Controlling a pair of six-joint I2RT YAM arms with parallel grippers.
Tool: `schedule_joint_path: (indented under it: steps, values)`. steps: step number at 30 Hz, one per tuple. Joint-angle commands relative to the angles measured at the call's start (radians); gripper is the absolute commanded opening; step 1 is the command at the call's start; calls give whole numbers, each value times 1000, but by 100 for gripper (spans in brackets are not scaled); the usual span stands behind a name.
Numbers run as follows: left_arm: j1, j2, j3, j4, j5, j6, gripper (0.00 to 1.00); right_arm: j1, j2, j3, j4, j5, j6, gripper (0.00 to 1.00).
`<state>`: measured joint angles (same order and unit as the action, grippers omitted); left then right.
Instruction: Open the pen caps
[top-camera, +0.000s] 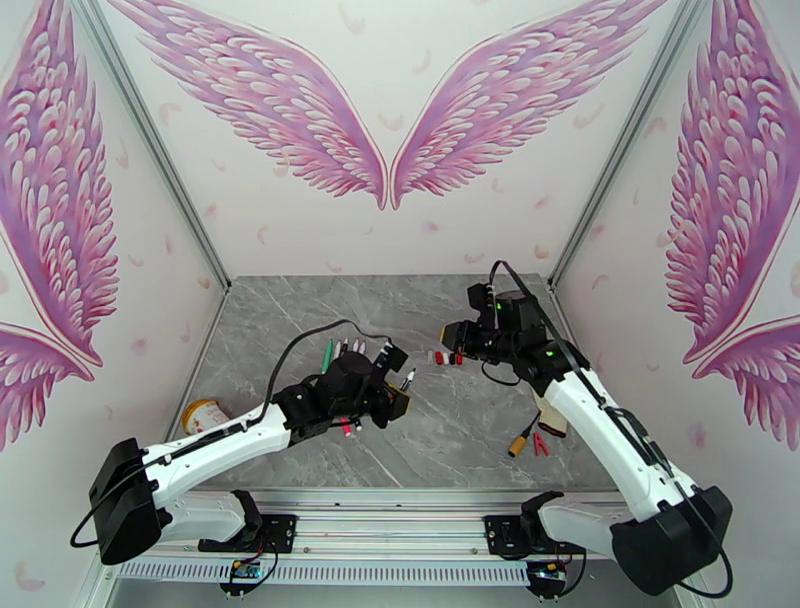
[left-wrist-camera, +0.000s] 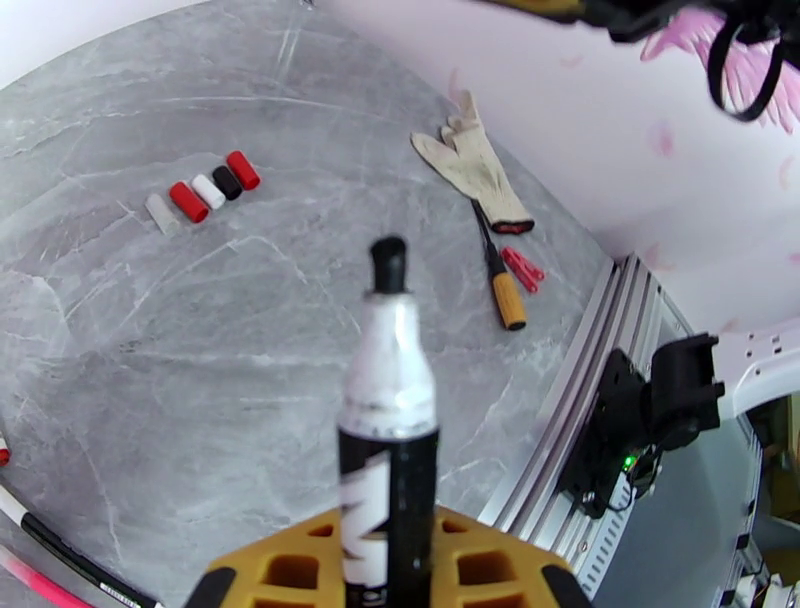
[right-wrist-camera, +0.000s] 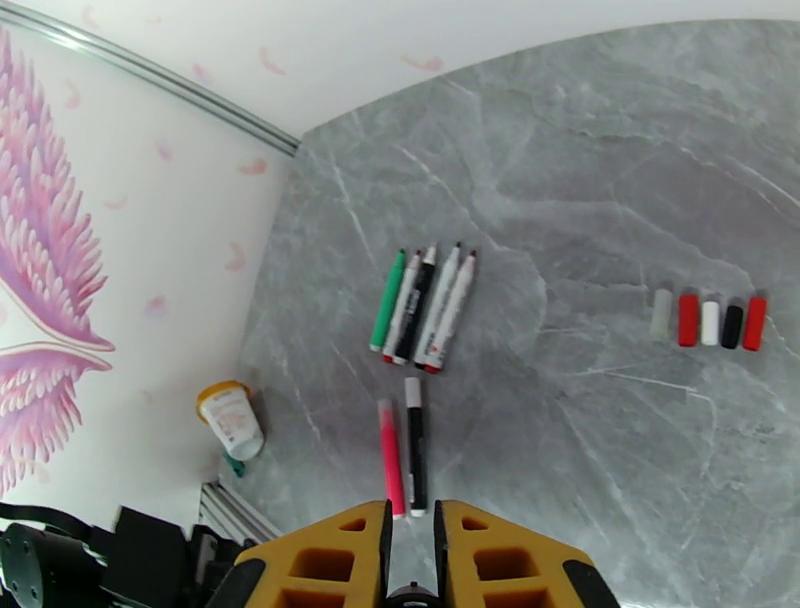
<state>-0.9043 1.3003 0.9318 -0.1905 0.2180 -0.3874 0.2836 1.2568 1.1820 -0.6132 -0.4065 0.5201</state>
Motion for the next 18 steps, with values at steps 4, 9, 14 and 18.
schedule_joint_path:
  steps: [4,9,14,18]
  values:
    - [34,-17,-40,99,9,-95,2,-78,164,40,-167,53,-183,0]
    - [53,-28,-59,94,12,-101,3,-113,305,57,-174,129,-238,0]
    - [57,-24,-64,76,8,-94,3,-169,418,103,-171,134,-273,1]
    - [59,-9,-59,65,4,-86,2,-209,517,152,-171,127,-300,2]
